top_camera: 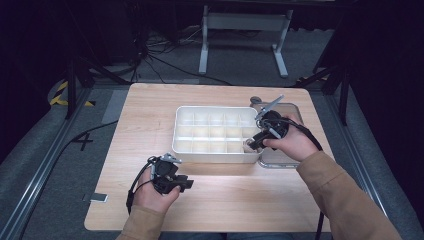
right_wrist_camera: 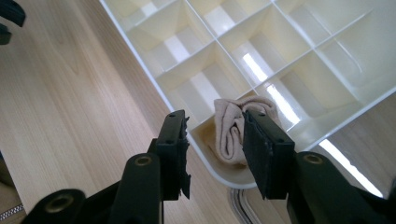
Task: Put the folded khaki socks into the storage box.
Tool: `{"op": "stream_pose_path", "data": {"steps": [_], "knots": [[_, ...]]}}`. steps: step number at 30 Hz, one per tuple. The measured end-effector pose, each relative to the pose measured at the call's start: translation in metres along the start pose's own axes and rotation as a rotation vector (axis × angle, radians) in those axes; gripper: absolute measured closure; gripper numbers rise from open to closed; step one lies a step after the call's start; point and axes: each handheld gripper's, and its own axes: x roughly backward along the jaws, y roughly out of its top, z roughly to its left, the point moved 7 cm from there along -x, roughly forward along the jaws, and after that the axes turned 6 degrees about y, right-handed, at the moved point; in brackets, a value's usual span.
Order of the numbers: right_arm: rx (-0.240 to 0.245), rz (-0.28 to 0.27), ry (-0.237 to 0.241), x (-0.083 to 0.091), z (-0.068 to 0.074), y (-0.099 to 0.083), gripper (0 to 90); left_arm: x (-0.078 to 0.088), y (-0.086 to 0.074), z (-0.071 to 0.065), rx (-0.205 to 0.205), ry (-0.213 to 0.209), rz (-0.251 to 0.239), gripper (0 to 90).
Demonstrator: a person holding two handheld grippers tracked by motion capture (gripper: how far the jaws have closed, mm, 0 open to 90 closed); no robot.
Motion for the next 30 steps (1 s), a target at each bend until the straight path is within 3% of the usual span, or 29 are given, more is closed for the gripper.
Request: {"op": "stream_pose_path", "data": {"steps": [10, 21, 23, 30], "knots": [[0.106, -0.155, 0.03, 0.017, 0.032, -0.011, 56.0, 0.001, -0.001, -0.003, -0.016, -0.011, -0.002, 67.5], [0.183, -0.224, 0.087, 0.017, 0.062, -0.033, 53.7, 0.003, 0.0, -0.005, -0.025, -0.023, -0.003, 67.1], [0.19, -0.228, 0.106, 0.015, 0.066, -0.039, 53.0, 0.003, 0.0, -0.005, -0.024, -0.022, -0.003, 67.1], [0.187, -0.257, 0.107, 0.003, 0.071, -0.051, 53.0, 0.004, 0.0, -0.007, -0.032, -0.029, -0.007, 66.8]]}}
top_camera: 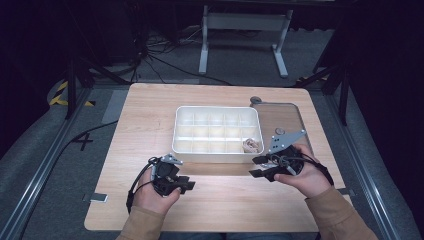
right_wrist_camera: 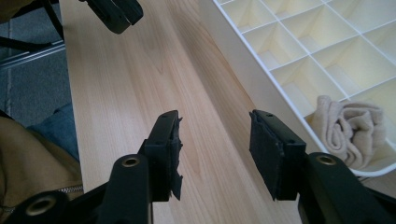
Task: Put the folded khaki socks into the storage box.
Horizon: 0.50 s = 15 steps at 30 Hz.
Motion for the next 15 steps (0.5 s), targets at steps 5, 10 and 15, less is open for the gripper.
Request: {"op": "stream_pose_path", "data": {"steps": [5, 10, 15], "knots": [[-0.001, -0.002, 0.006, -0.004, 0.008, -0.01, 52.5, 0.0, 0.0, 0.0, 0.004, -0.001, 0.003, 66.8], [-0.014, -0.018, 0.015, -0.014, 0.014, -0.022, 52.6, 0.0, 0.0, 0.0, -0.003, -0.003, 0.008, 66.8], [-0.031, -0.001, 0.016, -0.023, 0.012, -0.033, 51.6, -0.001, 0.0, 0.0, -0.003, -0.001, 0.01, 66.7]]}}
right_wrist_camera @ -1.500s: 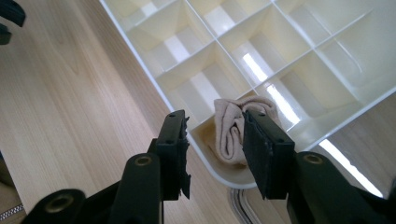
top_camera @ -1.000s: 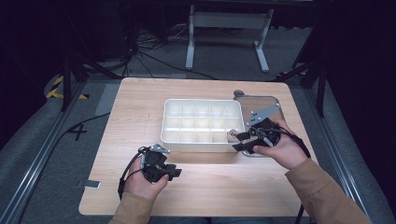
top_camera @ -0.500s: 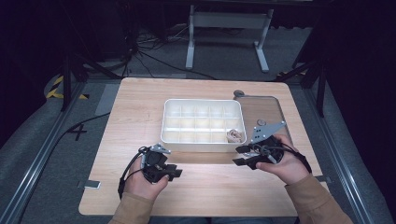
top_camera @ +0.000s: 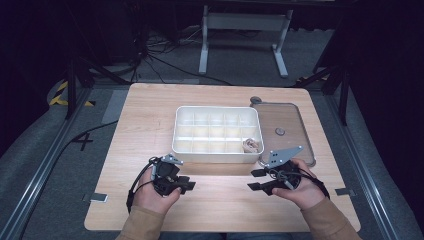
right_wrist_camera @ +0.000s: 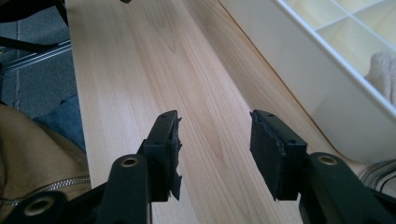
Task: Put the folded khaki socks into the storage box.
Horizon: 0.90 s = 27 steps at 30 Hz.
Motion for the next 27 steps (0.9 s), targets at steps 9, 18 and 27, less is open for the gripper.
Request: {"op": "stream_pose_path", "data": {"steps": [9, 18, 27], "knots": [[-0.02, 0.012, -0.013, -0.016, -0.001, -0.022, 51.3, 0.0, 0.0, -0.001, -0.006, -0.006, 0.004, 66.7], [0.015, 0.009, -0.041, -0.031, 0.005, -0.038, 51.3, -0.004, 0.002, -0.003, -0.022, -0.006, 0.019, 66.8], [0.011, 0.01, -0.073, -0.043, 0.009, -0.048, 51.0, -0.011, 0.002, -0.005, -0.049, -0.011, 0.046, 66.4]]}}
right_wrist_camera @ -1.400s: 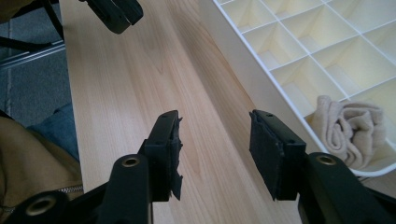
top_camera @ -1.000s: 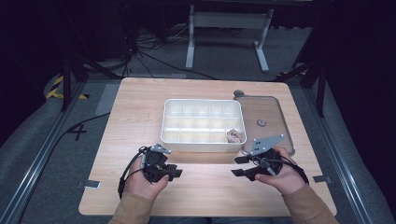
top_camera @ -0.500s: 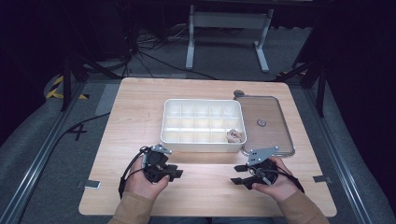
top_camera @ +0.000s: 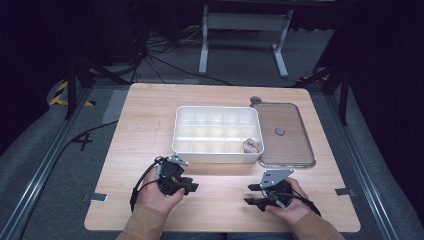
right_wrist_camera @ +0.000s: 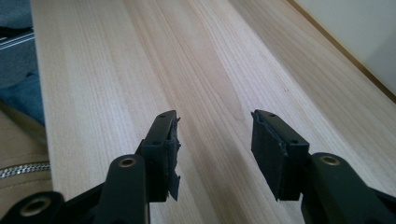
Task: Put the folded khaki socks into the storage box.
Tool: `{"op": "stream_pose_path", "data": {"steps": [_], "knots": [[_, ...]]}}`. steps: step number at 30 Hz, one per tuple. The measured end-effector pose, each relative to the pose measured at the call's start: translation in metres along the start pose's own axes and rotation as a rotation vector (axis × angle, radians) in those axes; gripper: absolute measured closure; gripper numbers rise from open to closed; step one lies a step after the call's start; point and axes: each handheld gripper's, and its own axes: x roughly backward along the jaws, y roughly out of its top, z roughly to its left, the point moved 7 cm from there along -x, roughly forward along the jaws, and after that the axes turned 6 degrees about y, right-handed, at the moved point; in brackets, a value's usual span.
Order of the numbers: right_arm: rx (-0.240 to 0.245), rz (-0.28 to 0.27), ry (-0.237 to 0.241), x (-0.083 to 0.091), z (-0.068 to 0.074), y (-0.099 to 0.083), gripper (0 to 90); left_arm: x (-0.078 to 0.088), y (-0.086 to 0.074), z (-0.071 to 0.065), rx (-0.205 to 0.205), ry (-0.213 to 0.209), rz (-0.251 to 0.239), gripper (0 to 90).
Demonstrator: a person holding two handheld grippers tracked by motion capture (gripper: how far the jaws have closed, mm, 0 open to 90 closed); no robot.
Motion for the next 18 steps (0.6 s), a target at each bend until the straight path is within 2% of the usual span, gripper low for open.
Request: {"op": "stream_pose_path", "data": {"steps": [6, 7, 10, 12, 18], "knots": [[-0.019, 0.001, -0.048, -0.004, -0.006, -0.008, 47.4, -0.007, -0.003, -0.001, -0.023, -0.007, 0.03, 65.1], [-0.02, -0.016, -0.054, -0.003, -0.008, -0.008, 46.4, -0.009, -0.004, 0.0, -0.041, -0.003, 0.037, 64.8], [-0.032, -0.02, -0.061, -0.001, -0.013, -0.011, 46.4, -0.017, -0.011, 0.002, -0.08, -0.032, 0.077, 64.3], [-0.035, -0.018, -0.066, 0.0, -0.016, -0.012, 46.4, -0.02, -0.015, 0.006, -0.08, -0.017, 0.107, 63.6], [-0.037, -0.029, -0.066, 0.001, -0.018, -0.012, 45.8, -0.022, -0.016, 0.006, -0.073, -0.024, 0.118, 62.6]]}}
